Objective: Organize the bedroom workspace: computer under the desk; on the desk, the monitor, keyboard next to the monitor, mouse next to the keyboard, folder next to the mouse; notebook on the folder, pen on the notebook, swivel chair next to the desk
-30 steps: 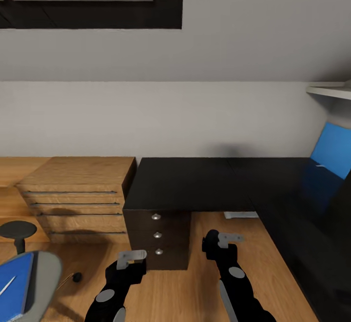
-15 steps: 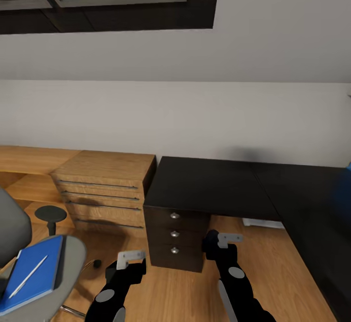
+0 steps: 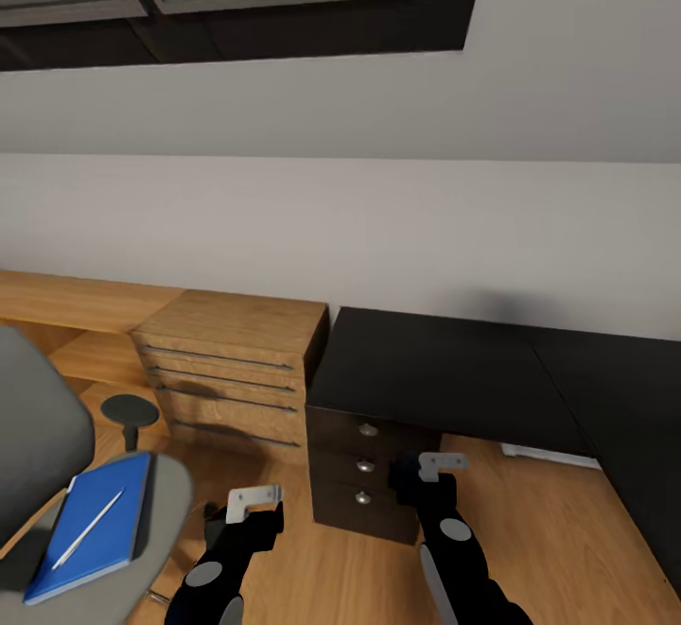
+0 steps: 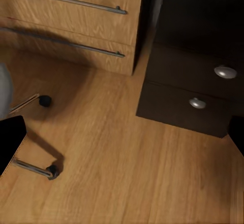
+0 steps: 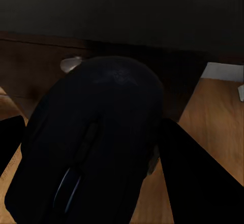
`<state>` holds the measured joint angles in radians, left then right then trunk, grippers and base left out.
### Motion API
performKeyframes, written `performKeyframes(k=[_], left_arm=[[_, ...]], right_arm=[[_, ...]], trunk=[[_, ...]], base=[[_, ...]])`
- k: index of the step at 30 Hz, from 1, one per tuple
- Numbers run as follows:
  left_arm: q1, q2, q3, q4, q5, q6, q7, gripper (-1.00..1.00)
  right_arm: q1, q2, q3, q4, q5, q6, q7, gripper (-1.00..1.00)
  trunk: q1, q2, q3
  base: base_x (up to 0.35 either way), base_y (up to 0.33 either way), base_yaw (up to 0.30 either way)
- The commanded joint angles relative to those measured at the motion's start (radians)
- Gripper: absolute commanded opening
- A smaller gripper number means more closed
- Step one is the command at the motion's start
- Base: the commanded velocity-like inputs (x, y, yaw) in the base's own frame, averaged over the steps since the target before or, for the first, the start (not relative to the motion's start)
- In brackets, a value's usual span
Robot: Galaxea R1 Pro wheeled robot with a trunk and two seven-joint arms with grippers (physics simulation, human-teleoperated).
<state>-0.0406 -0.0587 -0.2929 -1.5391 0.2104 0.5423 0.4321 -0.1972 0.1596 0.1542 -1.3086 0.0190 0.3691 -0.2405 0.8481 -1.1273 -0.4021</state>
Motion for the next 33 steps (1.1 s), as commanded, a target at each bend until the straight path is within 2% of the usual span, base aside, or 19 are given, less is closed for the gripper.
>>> performKeyframes(k=[1,8,23,33], left_arm=[[-0.001,0.000,-0.002,-0.001,0.010,0.002,0.010,1.00],[-0.001,0.000,-0.002,-0.001,0.010,0.002,0.010,1.00],[-0.001,-0.001,-0.003,-0.001,0.009,0.002,0.010,1.00],[-0.001,-0.001,-0.003,0.002,0.009,0.002,0.010,1.00]], right_arm=[[-0.001,0.000,0.002,-0.001,0.001,0.007,-0.006,-1.00],[-0.001,0.000,0.001,-0.001,0.001,0.007,-0.007,-1.00],[-0.001,0.000,0.002,0.000,0.001,0.006,-0.008,-1.00],[-0.001,0.000,0.002,0.000,0.001,0.007,-0.007,-1.00]], trunk=[[0.001,-0.001,-0.001],[0.001,-0.001,-0.001],[0.001,-0.001,0.006],[0.001,-0.001,0.007]], base=[[0.285,0.186,0.004],[0.316,0.029,0.049],[0.312,0.001,0.230],[0.308,-0.087,0.044]])
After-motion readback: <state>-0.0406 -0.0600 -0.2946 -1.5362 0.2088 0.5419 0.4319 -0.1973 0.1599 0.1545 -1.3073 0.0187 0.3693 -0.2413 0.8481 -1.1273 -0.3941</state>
